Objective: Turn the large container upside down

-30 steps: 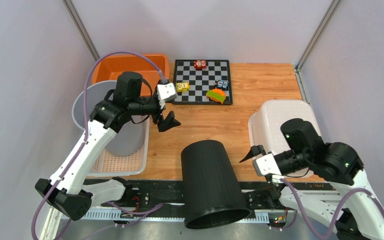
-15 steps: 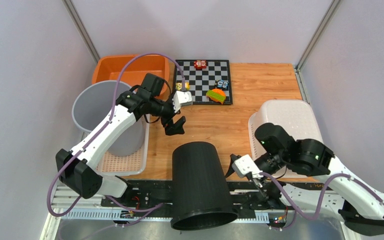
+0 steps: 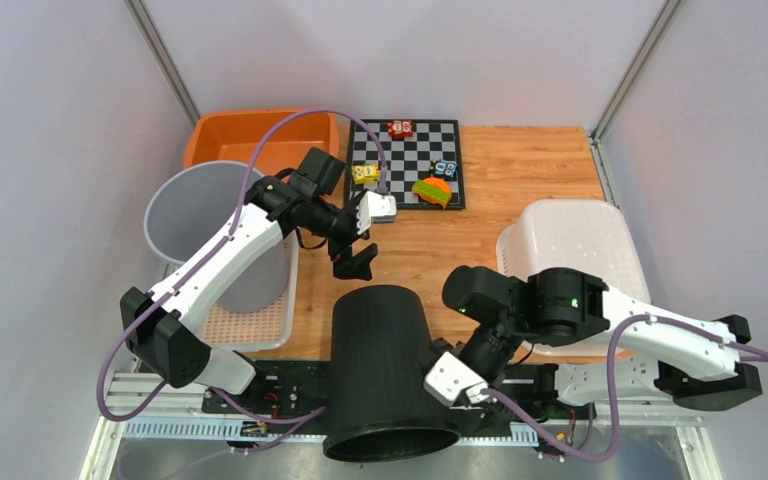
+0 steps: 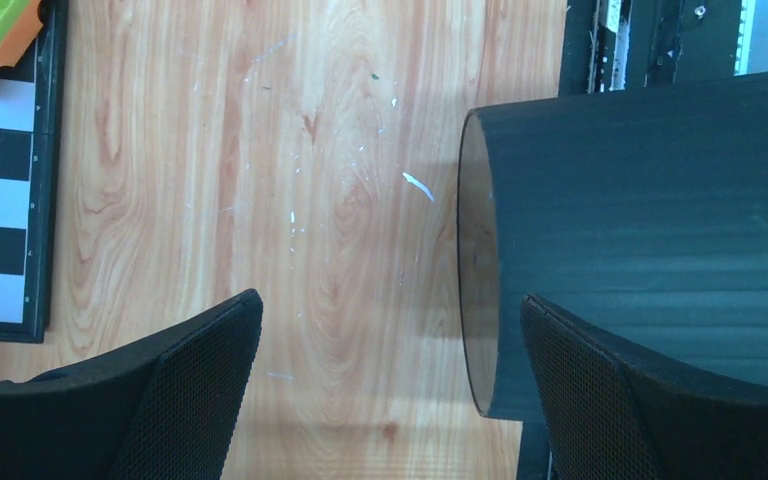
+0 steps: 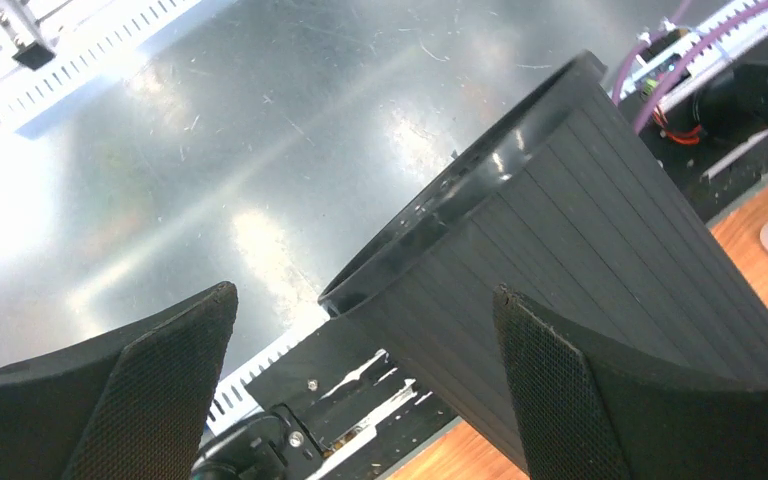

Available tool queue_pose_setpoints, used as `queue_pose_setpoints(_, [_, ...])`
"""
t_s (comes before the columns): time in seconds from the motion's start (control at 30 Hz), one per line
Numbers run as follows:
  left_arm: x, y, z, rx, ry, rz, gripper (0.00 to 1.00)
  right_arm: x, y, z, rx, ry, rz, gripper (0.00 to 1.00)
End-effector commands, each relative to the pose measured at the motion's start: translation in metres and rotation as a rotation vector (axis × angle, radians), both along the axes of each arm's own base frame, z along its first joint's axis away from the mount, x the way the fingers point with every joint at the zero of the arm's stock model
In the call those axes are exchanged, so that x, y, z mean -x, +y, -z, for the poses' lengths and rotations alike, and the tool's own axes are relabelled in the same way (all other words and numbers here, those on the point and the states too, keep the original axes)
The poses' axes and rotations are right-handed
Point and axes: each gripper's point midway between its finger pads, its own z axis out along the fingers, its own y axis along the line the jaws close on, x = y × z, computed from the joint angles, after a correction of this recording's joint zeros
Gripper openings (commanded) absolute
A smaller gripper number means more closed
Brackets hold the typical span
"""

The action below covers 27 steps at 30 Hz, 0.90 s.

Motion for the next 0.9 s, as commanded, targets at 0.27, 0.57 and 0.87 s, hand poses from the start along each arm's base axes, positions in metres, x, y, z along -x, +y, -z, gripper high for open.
queue_pose_setpoints(0.27, [0.012, 0.008, 0.014, -0.084, -0.005, 0.056, 1.00, 0.054, -0.010, -0.022, 0.088, 0.055, -0.382, 1.00])
queue_pose_setpoints(0.57, [-0.001, 0.014, 0.015, -0.134, -0.040, 0.017, 1.00, 0.072, 0.002, 0.028, 0.260, -0.015, -0.464, 1.00])
queue_pose_setpoints(0.87, [-0.009, 0.014, 0.008, -0.136, -0.077, -0.010, 1.00, -0.009, 0.046, 0.080, 0.185, -0.444, -0.089, 1.00])
